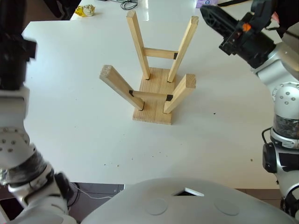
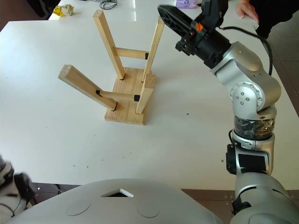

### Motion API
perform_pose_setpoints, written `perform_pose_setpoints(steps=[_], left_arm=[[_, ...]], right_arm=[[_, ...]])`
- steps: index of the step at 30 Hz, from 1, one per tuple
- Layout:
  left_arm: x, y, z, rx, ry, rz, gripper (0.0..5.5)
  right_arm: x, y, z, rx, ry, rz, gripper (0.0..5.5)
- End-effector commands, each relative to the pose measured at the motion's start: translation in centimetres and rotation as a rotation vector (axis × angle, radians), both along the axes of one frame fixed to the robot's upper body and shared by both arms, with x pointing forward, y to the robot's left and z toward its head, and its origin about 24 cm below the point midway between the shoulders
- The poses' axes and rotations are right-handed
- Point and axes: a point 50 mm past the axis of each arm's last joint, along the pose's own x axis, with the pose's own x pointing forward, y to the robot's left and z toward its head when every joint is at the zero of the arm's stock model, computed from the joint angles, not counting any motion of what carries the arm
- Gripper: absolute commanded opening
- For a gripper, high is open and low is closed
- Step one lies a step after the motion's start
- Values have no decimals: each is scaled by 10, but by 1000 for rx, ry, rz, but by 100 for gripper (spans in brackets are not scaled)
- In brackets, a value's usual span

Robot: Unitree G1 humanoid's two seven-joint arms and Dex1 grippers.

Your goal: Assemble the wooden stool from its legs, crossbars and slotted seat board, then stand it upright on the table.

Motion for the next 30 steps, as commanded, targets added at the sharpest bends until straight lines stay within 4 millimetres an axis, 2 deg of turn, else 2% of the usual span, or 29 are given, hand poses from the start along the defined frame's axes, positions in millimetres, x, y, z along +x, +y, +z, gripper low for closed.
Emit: perform_pose_setpoints(steps=[1,3,6,8,11,13,16,19,22,26,30], left_arm=[[-42,73,-92,307,542,52,2],[-58,63,-122,462,728,-126,2],[-68,29,-140,511,775,-367,2],[-60,0,-138,494,698,-476,2],[-35,-42,-127,464,529,-561,2],[-23,-61,-122,443,455,-584,2],[-18,-82,-120,418,405,-632,2],[-21,-95,-126,416,406,-678,2],[-15,-97,-131,424,406,-669,2],[0,-94,-134,446,396,-622,2],[11,-85,-140,485,415,-585,2]], right_arm=[[18,-46,-67,-274,114,-318,0],[21,-52,-85,-313,131,-385,0],[28,-50,-107,-350,149,-383,0],[36,-46,-119,-374,148,-366,0],[55,-30,-125,-375,133,-302,0],[68,-18,-123,-372,127,-255,0],[83,-1,-118,-381,127,-207,0],[90,13,-113,-376,136,-132,0],[91,22,-106,-371,129,-31,0],[89,27,-99,-334,134,111,0],[79,29,-104,-336,149,285,0]])
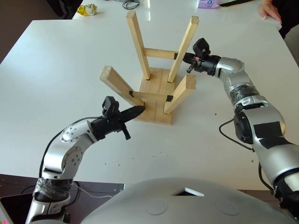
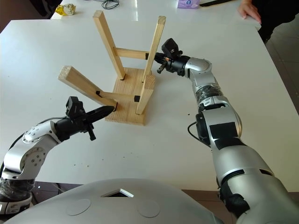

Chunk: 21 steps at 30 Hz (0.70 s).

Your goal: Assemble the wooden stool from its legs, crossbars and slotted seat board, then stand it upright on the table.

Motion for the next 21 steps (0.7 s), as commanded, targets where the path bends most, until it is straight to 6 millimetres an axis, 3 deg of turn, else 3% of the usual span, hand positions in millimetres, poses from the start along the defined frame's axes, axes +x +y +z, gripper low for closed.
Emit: perform_pose_setpoints(steps=[1,9,12,14,17,21], left_arm=[[11,10,-8,79,-1,26,2],[27,28,-19,166,0,11,2],[35,44,-25,211,8,46,2],[33,49,-24,213,8,50,2],[24,40,-21,173,10,2,2],[11,27,-29,156,43,-52,2]], right_arm=[[-6,9,5,23,17,180,0],[-25,23,-8,74,70,389,0],[-33,14,-13,66,85,420,0],[-34,-1,-20,-27,88,371,0],[-21,-17,-20,-131,35,162,0],[8,-12,19,21,-63,-79,0]])
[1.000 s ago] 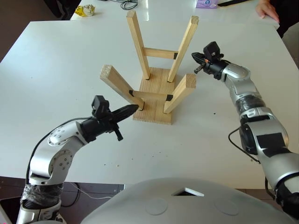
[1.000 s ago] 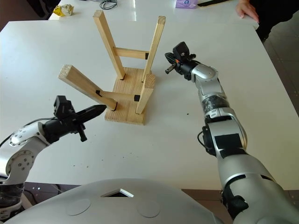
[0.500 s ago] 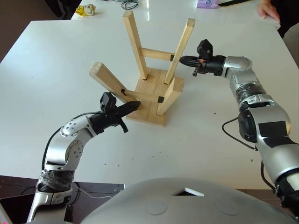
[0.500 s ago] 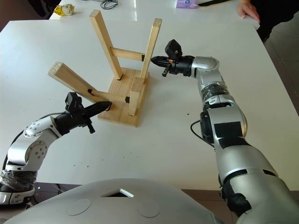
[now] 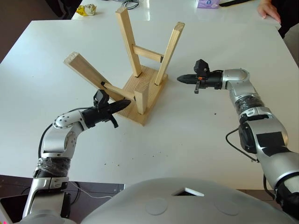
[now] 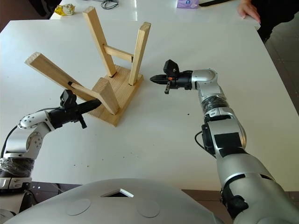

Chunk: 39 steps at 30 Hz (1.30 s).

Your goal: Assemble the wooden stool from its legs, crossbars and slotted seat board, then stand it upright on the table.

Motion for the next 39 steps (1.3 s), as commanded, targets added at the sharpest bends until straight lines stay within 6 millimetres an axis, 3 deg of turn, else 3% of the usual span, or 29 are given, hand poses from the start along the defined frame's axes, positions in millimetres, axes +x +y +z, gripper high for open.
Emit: perform_pose_setpoints(steps=[1,7,12,21,26,30,35,39], left_arm=[[-13,-10,-9,-3,49,-47,2],[-12,-9,-10,3,56,-43,2],[-6,-10,-11,12,49,-36,2],[8,-9,-15,55,34,-53,2],[29,-14,-11,84,-11,-78,2],[51,-18,-8,113,-44,-108,2],[65,-26,-6,110,-72,-133,2],[61,-28,-4,81,-79,-150,2]], right_arm=[[33,13,57,165,-139,-148,0],[37,38,86,324,-105,8,0],[21,40,82,292,-18,304,0],[-8,38,69,255,58,555,0],[-44,23,49,210,124,590,0],[-77,15,54,233,142,600,0],[-86,9,68,250,107,530,0],[-82,5,77,274,50,452,0]])
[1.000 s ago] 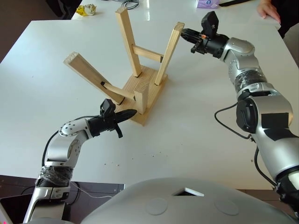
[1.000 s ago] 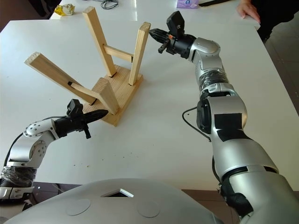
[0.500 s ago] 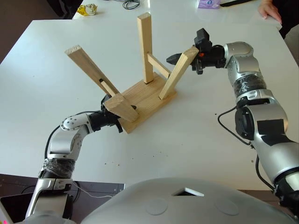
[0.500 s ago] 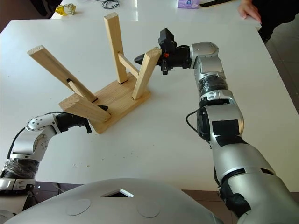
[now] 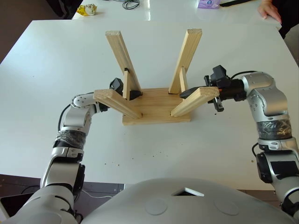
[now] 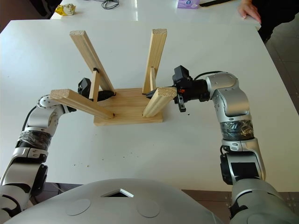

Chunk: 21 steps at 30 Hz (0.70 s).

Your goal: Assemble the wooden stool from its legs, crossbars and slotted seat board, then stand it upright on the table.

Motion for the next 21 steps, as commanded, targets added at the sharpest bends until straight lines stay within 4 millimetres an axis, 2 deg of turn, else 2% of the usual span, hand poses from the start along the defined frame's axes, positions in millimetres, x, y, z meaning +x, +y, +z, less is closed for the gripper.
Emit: perform_pose_setpoints(steps=[1,7,11,13,17,19,21], left_arm=[[-4,-3,6,-21,-18,-41,2],[-6,10,16,-22,-53,9,2],[-10,34,31,16,-113,73,2],[-22,53,42,42,-135,113,2],[-55,89,62,108,-133,210,2],[-80,106,63,156,-89,266,2],[-98,114,56,183,-27,305,2]], right_arm=[[8,-9,14,38,-51,-117,0],[6,-23,27,82,-50,-177,0],[14,-31,28,75,-67,-255,0],[18,-45,20,-1,-89,-331,0],[14,-71,-12,-186,-119,-478,0],[8,-77,-32,-262,-136,-550,0],[-4,-76,-50,-302,-132,-573,0]])
